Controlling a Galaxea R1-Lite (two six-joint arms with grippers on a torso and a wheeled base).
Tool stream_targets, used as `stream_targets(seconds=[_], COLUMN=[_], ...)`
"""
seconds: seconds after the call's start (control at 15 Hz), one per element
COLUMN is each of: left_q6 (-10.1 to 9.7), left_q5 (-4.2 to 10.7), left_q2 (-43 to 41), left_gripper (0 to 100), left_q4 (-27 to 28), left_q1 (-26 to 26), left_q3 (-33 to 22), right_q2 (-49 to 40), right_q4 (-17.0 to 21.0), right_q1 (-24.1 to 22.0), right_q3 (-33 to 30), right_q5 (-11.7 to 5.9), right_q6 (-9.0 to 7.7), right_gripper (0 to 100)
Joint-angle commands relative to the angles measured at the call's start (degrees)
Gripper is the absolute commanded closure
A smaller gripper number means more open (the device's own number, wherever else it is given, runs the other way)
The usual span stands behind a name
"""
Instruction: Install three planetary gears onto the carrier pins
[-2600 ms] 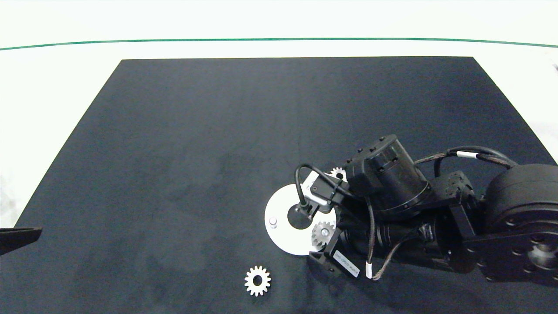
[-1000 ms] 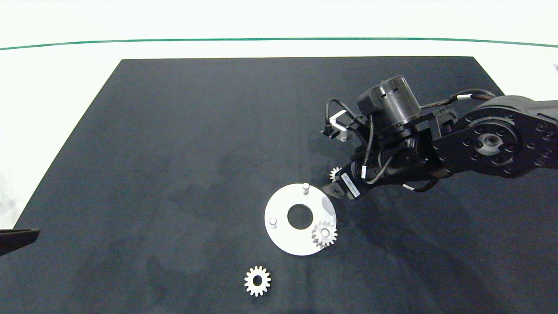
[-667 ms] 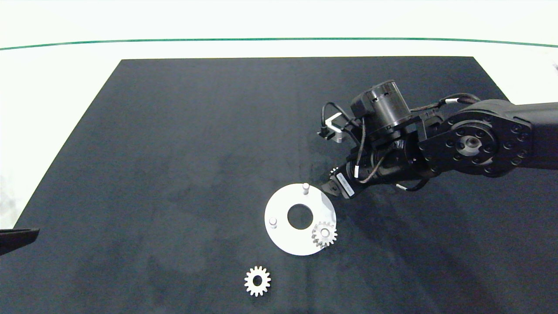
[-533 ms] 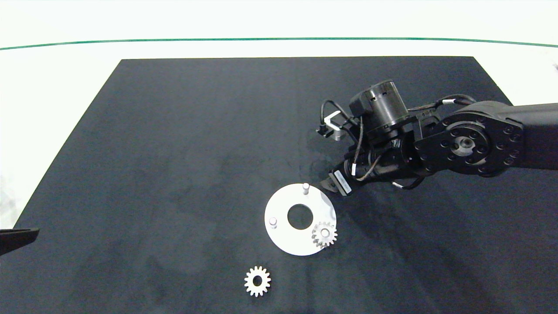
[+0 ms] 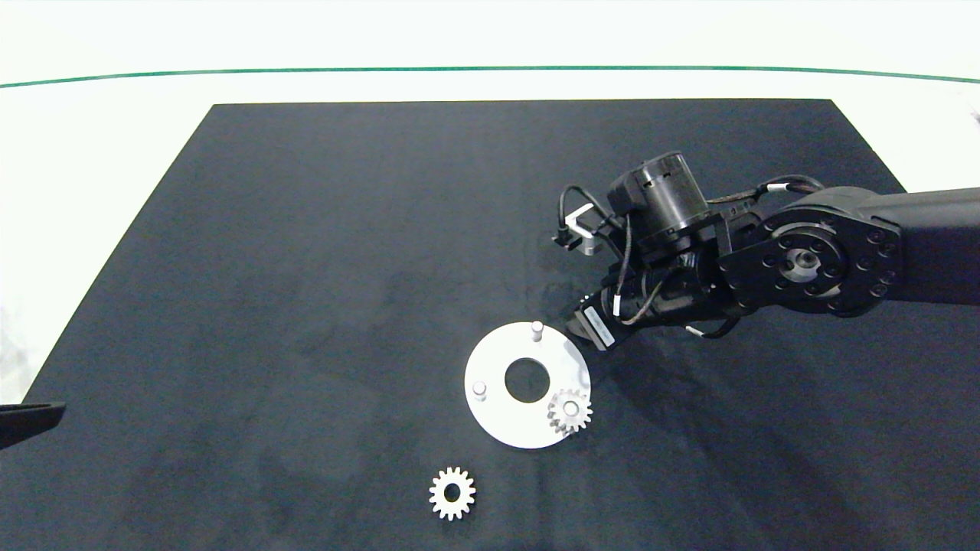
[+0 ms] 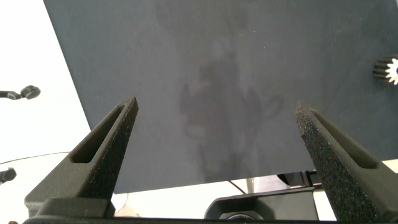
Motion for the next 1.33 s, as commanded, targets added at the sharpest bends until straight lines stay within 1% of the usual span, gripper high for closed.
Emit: stream_targets(seconds=[0.07, 0.13, 0.47, 0.6, 0.73, 0.93, 1.2, 1.33], left_q6=[0.07, 0.07, 0.07, 0.07, 0.16, 0.16, 0.16, 0.16], left_q5=[0.06, 0.06, 0.06, 0.06, 0.06, 0.06, 0.06, 0.06], left_q2=[-0.2, -0.1, -0.1, -0.2, -0.1, -0.2, -0.3, -0.3], left_gripper=[0, 0, 0, 0, 0, 0, 0, 0], left_q4=[0.3, 0.3, 0.3, 0.3, 0.3, 0.3, 0.3, 0.3], left_q1=[0.0, 0.0, 0.0, 0.0, 0.0, 0.0, 0.0, 0.0], left_q3=[0.0, 0.0, 0.1, 0.1, 0.3, 0.3, 0.3, 0.3], right_q2=[0.1, 0.1, 0.1, 0.1, 0.0, -0.4, -5.5, -7.5], right_q4=[0.1, 0.1, 0.0, 0.0, -0.1, 0.0, 0.1, 0.1], right_q1=[0.0, 0.0, 0.0, 0.0, 0.0, 0.0, 1.2, 2.7], right_q3=[0.0, 0.0, 0.2, 0.6, 1.5, 1.7, 2.0, 1.7], right_q5=[-0.11, -0.11, -0.02, 0.51, 0.42, 0.59, 0.42, 0.33], right_q6=[-0.06, -0.06, 0.03, 0.03, 0.82, 0.91, 0.65, 0.47], right_gripper=[40, 43, 52, 57, 61, 67, 75, 75])
